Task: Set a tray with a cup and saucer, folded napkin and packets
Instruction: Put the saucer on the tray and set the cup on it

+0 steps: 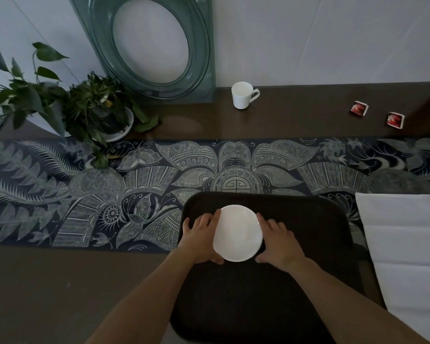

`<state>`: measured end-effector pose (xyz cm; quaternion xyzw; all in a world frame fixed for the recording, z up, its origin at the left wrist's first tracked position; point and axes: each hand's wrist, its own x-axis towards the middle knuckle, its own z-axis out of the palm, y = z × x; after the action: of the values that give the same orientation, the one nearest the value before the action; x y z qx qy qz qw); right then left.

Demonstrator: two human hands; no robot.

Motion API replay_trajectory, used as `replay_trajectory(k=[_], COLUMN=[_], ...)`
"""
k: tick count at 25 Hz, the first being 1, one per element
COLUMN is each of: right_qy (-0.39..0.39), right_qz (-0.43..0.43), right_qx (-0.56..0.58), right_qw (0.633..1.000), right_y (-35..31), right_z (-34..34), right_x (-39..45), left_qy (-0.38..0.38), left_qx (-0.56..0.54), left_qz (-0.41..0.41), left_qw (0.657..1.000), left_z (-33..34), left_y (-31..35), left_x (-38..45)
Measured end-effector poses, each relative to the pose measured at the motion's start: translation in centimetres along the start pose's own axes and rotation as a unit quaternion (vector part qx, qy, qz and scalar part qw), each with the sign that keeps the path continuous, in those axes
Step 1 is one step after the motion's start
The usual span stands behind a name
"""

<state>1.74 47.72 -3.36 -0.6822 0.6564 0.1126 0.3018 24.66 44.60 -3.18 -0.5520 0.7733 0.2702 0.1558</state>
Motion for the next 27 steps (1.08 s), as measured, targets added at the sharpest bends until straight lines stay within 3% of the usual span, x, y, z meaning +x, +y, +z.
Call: replay_trajectory(k=[3, 6, 11, 18, 27], right_qy=[-0.065, -0.121, -0.106, -0.092, -0.038], right_qz=[-0.004, 0.002, -0.018, -0.010, 0.002], right_qx=[0.044, -0.002, -0.078, -0.100, -0.103], right_qw=[0.997, 0.993, 0.991, 0.991, 0.994], right_y=[1.5, 2.3, 1.9, 1.6, 3.4], right_z=[-2.9, -6.8, -13.5, -20.9, -29.3], right_x=[1.5, 3.5, 7.1, 13.3, 23.5], left_qy=[-0.066, -0.125, -0.125, -0.145, -0.074], left_qx=[-0.023, -0.037, 0.014, 0.063, 0.114], left_qz=[0.003, -0.012, -0.009, -0.011, -0.017], left_qw=[0.998, 0.991, 0.992, 0.987, 0.991], left_z=[-3.4, -7.6, -14.1, -22.7, -31.0], left_y=[-0.7, -1.0, 0.9, 2.4, 1.0], left_x=[1.2, 3.7, 8.9, 16.5, 26.9])
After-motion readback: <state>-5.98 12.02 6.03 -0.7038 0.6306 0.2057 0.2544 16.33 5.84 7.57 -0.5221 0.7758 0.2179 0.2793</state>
